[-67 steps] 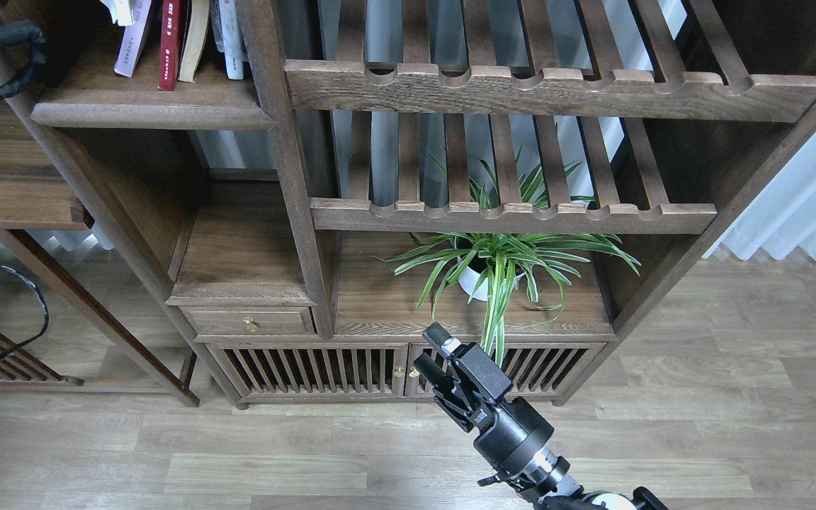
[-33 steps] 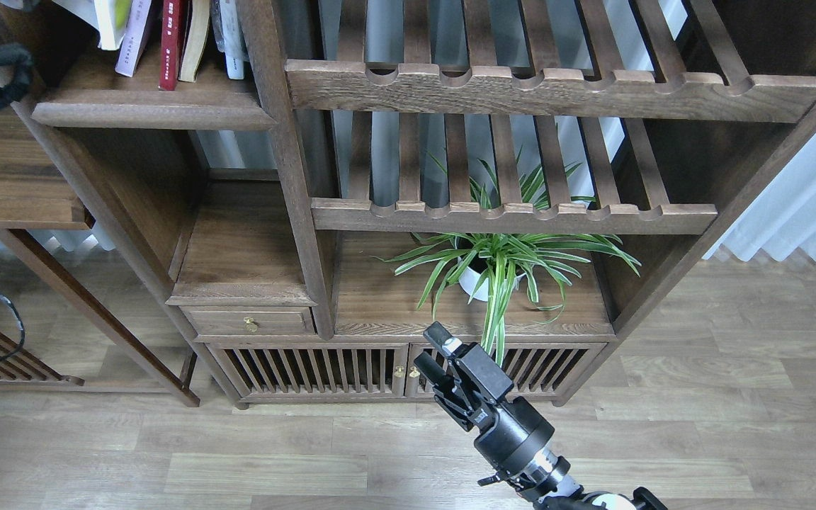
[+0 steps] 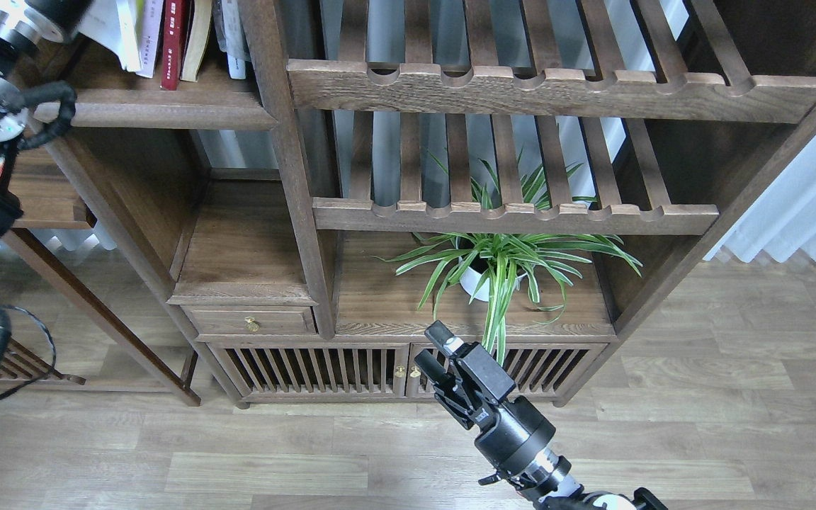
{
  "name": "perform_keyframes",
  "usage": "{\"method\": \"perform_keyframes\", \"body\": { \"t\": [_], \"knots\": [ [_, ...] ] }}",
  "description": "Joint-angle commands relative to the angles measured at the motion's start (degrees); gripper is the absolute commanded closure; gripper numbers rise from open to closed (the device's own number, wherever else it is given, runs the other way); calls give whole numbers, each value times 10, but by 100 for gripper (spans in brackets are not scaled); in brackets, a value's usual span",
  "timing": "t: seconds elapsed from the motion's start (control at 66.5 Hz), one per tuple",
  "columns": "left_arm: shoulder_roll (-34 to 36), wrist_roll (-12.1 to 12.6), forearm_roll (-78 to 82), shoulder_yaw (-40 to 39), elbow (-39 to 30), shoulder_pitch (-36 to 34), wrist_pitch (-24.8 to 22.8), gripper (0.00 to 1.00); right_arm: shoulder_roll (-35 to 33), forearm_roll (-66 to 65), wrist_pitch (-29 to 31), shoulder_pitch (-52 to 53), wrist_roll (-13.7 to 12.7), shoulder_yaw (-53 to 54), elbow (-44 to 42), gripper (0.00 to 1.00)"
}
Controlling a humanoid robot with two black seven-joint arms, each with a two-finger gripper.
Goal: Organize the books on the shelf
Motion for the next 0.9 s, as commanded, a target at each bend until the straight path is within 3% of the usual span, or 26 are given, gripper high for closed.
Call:
{"method": "perform_keyframes", "body": {
  "t": [0.0, 0.466, 0.556, 0.661, 0.887],
  "knots": [
    [-2, -10, -17, -1, 4, 0, 0, 60, 0, 0, 0, 0, 0, 0, 1, 0],
    [-3, -10, -192, 0, -12, 37, 0, 39, 0, 0, -1, 0, 1, 4, 1, 0],
    [-2, -4, -227, 1, -37, 60, 0, 36, 0, 0, -1, 0, 1, 4, 1, 0],
    [-3, -6, -269, -1, -87, 84, 0, 24, 0, 1, -7, 0, 0, 4, 6, 0],
    [12, 13, -309, -1, -177, 111, 0, 24, 0, 1, -57, -2, 3, 4, 46, 0]
  ]
}}
